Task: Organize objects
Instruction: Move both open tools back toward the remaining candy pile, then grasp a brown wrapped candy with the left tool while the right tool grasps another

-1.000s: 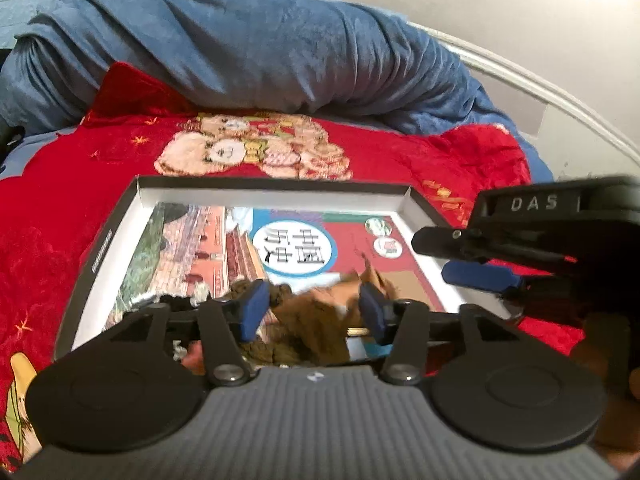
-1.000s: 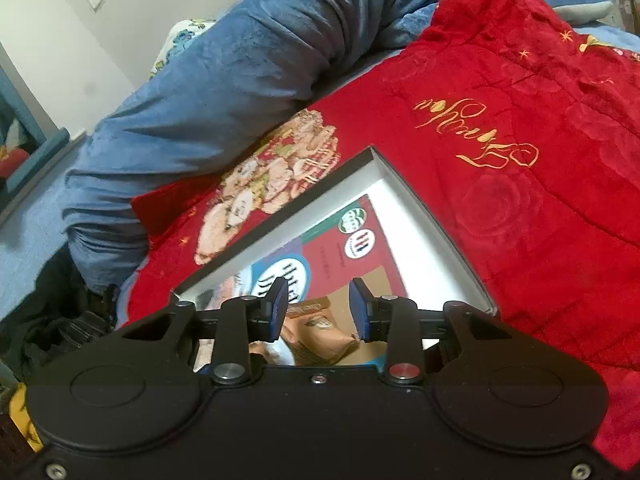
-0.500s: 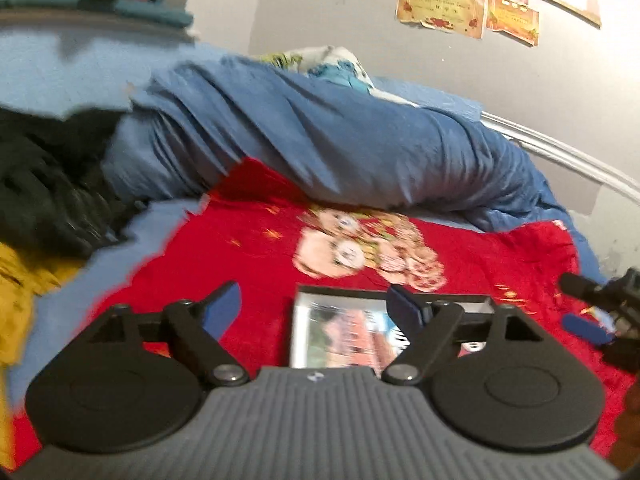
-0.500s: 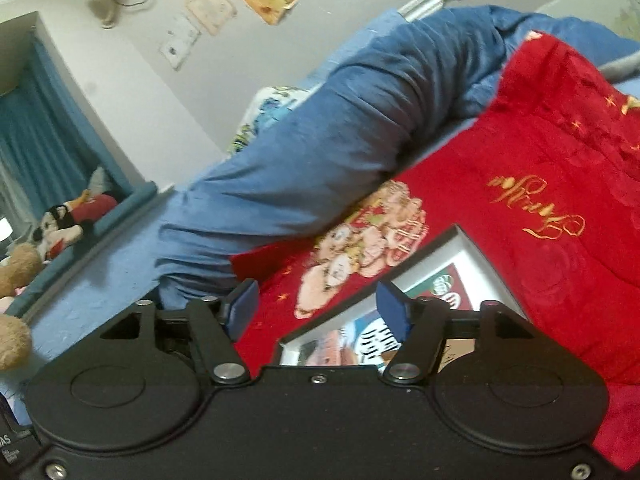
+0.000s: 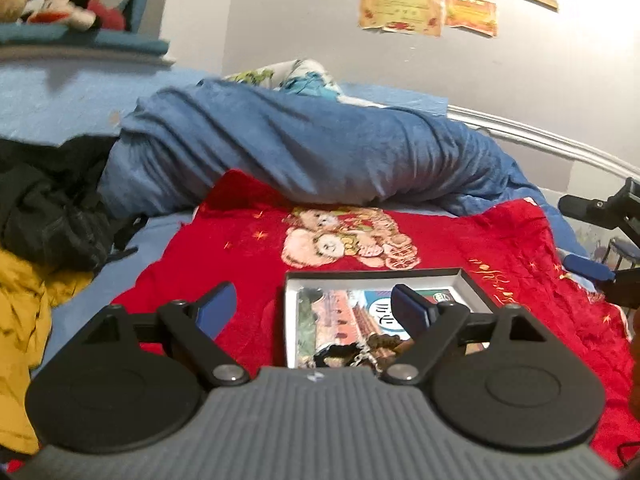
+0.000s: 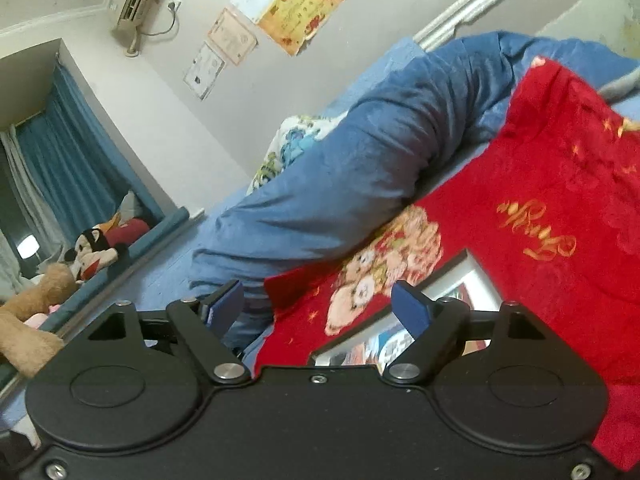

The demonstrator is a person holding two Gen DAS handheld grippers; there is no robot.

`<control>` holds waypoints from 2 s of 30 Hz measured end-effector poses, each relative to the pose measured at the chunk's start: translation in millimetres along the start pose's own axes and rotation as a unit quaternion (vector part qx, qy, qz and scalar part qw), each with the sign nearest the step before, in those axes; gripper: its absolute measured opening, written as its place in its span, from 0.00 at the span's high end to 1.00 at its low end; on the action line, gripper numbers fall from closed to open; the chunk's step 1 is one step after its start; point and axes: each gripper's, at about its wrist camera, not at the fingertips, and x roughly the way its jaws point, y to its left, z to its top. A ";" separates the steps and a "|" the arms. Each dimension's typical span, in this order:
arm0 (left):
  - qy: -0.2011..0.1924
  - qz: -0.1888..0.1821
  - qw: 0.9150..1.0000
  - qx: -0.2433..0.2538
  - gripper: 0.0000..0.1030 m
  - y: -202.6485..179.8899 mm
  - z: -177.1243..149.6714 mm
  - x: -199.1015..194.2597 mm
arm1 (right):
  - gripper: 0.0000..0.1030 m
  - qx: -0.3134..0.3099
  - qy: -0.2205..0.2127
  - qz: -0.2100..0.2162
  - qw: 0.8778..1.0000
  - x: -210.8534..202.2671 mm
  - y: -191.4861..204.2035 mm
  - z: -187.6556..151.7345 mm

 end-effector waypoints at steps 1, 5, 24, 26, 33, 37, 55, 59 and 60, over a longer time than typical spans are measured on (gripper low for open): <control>-0.002 0.000 1.000 0.003 0.12 -3.7 -2.3 0.7 | 0.20 0.012 0.007 0.006 1.000 -0.4 -4.0 -0.9; 0.011 -0.001 1.000 0.004 0.12 -8.1 -14.9 13.3 | 0.21 0.049 0.018 0.011 0.999 4.1 -17.5 -1.9; 0.158 0.005 0.987 0.009 0.29 -22.9 -73.5 85.2 | 0.34 0.002 0.211 -0.017 0.977 116.3 2.1 -81.6; 0.174 0.006 0.985 0.014 0.33 -23.5 -77.9 92.5 | 0.34 0.004 0.235 -0.026 0.972 120.1 -0.9 -88.3; 0.204 0.020 0.978 0.021 0.59 -25.5 -87.0 107.7 | 0.40 0.006 0.290 -0.048 0.956 133.3 -7.7 -104.4; 0.212 0.020 0.977 0.005 0.60 -22.0 -87.3 109.9 | 0.40 0.020 0.308 -0.062 0.949 138.0 -14.5 -111.7; 0.217 0.049 0.975 -0.013 0.64 -18.1 -81.9 101.7 | 0.54 0.002 0.351 -0.089 0.932 160.8 -16.1 -147.9; 0.218 0.055 0.974 -0.028 0.64 -11.5 -78.7 100.4 | 0.57 0.001 0.346 -0.095 0.934 159.3 -16.1 -150.3; 0.217 0.058 0.974 -0.026 0.64 -11.3 -78.5 99.8 | 0.57 0.001 0.344 -0.095 0.934 159.0 -15.8 -150.7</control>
